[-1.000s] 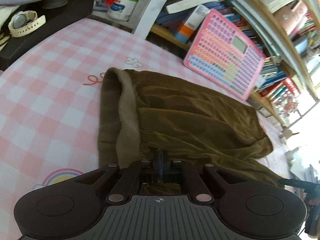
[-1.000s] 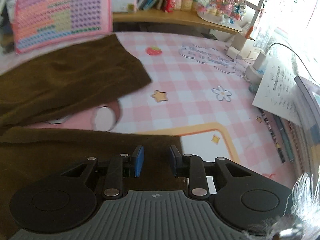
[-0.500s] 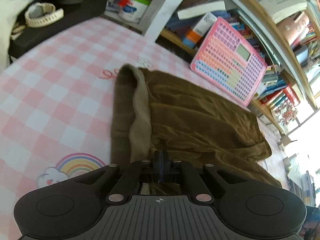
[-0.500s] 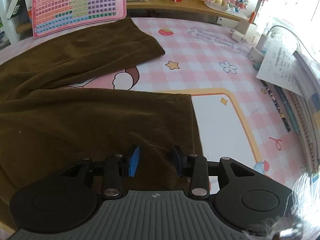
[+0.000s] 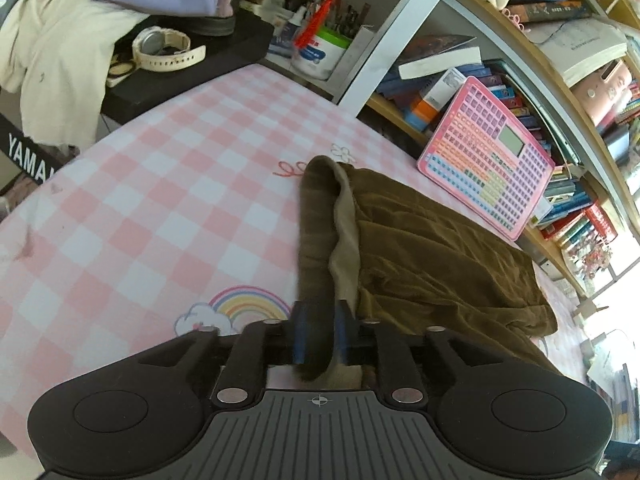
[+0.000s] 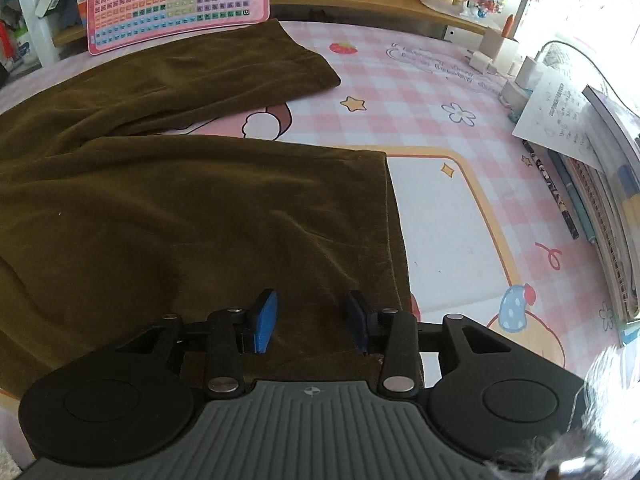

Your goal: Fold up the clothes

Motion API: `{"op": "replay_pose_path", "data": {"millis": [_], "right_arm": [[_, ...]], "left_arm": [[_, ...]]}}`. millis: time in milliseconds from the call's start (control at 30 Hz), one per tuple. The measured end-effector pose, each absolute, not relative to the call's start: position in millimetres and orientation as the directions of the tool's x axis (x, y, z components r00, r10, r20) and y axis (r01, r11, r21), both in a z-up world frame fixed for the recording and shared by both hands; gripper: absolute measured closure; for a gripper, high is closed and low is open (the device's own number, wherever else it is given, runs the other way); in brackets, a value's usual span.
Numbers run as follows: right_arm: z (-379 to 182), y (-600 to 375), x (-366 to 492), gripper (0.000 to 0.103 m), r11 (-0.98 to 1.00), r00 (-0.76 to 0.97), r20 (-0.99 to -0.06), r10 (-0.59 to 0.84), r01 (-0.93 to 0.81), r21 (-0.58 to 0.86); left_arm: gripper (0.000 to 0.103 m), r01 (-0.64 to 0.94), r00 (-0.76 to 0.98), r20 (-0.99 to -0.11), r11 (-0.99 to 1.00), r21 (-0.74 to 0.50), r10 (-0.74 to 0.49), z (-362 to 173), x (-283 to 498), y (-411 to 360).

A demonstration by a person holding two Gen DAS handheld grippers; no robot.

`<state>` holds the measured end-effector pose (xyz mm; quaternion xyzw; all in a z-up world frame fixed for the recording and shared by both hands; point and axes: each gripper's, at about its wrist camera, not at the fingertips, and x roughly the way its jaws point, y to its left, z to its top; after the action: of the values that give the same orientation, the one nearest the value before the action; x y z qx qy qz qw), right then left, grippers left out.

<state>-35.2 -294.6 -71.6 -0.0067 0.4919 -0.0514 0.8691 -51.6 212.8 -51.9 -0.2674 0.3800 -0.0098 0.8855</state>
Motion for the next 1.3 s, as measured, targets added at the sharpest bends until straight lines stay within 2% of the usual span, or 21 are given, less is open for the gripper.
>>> {"op": "replay_pose_path", "data": {"millis": [333, 400, 433, 467, 633, 700, 833, 900, 933, 967, 1100, 1167, 1300], "right_arm": [[-70.9, -291.5, -34.7, 0.063, 0.993, 0.501, -0.858, -0.112, 0.082, -0.081], [-70.9, -290.7, -33.8, 0.063, 0.992, 0.497, -0.859, -0.118, 0.088, -0.085], [-71.1, -290.2, -33.6, 0.063, 0.992, 0.497, -0.859, -0.122, 0.091, -0.088], [-71.2, -289.7, -33.8, 0.063, 0.991, 0.497, -0.859, -0.125, 0.095, -0.089], [-71.2, -287.8, -33.9, 0.063, 0.99, 0.494, -0.858, -0.137, 0.103, -0.098], [-71.1, -286.6, -32.7, 0.063, 0.99, 0.491, -0.86, -0.139, 0.099, -0.104], [-71.7, -286.9, -32.6, 0.063, 0.99, 0.497, -0.857, -0.134, 0.106, -0.093], [-72.0, -287.7, -32.9, 0.063, 0.99, 0.5, -0.856, -0.133, 0.104, -0.093], [-72.2, -288.4, -32.9, 0.063, 0.99, 0.501, -0.856, -0.132, 0.101, -0.094], [-72.2, -288.7, -32.5, 0.062, 0.991, 0.5, -0.856, -0.132, 0.1, -0.094], [-72.3, -288.7, -31.5, 0.061, 0.99, 0.498, -0.857, -0.133, 0.097, -0.097], [-72.4, -287.8, -31.8, 0.061, 0.99, 0.499, -0.856, -0.136, 0.098, -0.1], [-72.8, -287.1, -32.0, 0.061, 0.99, 0.502, -0.853, -0.139, 0.097, -0.104]], "left_arm": [[0.078, -0.148, 0.695, -0.671, 0.861, -0.486, -0.259, -67.5, -34.1, 198.3], [0.085, -0.135, 0.683, -0.677, 0.865, -0.484, -0.273, -70.5, -29.6, 196.2], [0.098, -0.115, 0.675, -0.678, 0.866, -0.487, -0.292, -69.9, -28.4, 194.1], [0.101, -0.091, 0.667, -0.675, 0.866, -0.492, -0.314, -68.0, -27.7, 191.7], [0.101, -0.057, 0.702, -0.621, 0.842, -0.536, -0.348, -38.2, -28.2, 194.4], [0.101, -0.047, 0.697, -0.637, 0.865, -0.499, -0.33, -33.9, -30.0, 194.7], [0.1, -0.115, 0.622, -0.728, 0.887, -0.448, -0.287, -66.1, -37.4, 203.3], [0.1, -0.121, 0.631, -0.717, 0.875, -0.468, -0.297, -72.8, -42.5, 205.3], [0.098, -0.119, 0.632, -0.713, 0.871, -0.476, -0.303, -72.8, -42.9, 205.8], [0.092, -0.118, 0.626, -0.719, 0.876, -0.468, -0.3, -72.7, -42.3, 205.6], [0.087, -0.092, 0.644, -0.729, 0.922, -0.376, -0.233, -58.7, -40.9, 206.5], [0.088, -0.094, 0.691, -0.696, 0.93, -0.356, -0.197, -45.7, -38.1, 210.2], [0.088, -0.07, 0.765, -0.598, 0.893, -0.445, -0.238, -32.2, -24.7, 208.0]]}}
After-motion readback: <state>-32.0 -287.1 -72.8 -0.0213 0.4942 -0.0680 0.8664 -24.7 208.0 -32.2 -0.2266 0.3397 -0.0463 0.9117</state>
